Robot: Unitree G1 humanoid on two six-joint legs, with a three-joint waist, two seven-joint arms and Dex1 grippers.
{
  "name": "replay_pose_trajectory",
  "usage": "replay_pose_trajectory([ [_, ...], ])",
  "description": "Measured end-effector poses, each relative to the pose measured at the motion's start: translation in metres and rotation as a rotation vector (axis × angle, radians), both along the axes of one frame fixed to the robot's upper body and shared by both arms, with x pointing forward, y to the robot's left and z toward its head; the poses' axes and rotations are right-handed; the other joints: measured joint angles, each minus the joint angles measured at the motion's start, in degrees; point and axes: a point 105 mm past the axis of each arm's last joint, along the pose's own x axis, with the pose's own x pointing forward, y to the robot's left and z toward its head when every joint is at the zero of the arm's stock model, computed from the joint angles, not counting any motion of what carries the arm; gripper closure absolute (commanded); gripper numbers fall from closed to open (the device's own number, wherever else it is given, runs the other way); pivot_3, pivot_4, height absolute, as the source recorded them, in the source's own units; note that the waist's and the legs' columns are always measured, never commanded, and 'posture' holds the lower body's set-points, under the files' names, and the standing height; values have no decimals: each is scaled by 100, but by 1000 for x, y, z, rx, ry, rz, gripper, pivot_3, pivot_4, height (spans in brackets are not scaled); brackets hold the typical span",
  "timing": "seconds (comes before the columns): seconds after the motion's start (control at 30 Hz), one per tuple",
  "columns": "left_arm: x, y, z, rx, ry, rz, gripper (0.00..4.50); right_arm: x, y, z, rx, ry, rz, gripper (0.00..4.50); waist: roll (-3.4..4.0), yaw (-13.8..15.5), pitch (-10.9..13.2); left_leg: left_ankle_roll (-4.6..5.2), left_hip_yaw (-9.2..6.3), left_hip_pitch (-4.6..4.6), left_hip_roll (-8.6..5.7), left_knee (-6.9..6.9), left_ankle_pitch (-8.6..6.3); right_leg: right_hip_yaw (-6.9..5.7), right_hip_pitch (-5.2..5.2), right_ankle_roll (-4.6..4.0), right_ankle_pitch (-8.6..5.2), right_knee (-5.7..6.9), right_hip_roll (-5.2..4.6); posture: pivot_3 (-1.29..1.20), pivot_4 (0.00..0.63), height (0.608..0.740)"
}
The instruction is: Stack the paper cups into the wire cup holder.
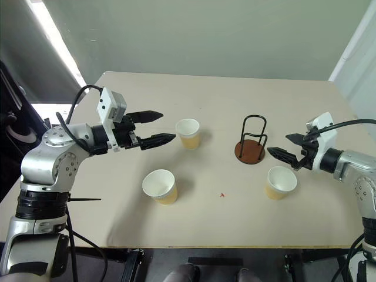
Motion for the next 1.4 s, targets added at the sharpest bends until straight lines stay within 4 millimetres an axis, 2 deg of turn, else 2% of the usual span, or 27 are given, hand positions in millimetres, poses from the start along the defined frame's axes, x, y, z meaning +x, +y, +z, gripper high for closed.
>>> replay_pose_trajectory([
  [0.8,-1,-4,7,-13,-14,-30,41,1,-5,2,-35,13,12,0,0,1,0,0,0,-1,0,0,0,0,0,0,0,0,0,0,150,740],
  [0.93,-5,-10,4,-11,12,-87,41,5,3,5,-46,8,33,0,0,0,0,0,0,-1,0,0,0,0,0,0,0,0,0,0,150,740],
  [1.13,-13,-18,-3,31,51,-176,41,13,4,-6,-57,53,40,0,0,3,0,0,-1,-2,0,1,0,0,-1,1,1,0,0,0,150,740],
  [1.4,-14,-19,1,47,41,-191,41,28,14,-7,-64,33,52,0,0,-3,0,3,-1,-2,2,1,-1,0,-1,1,1,0,0,0,150,740],
])
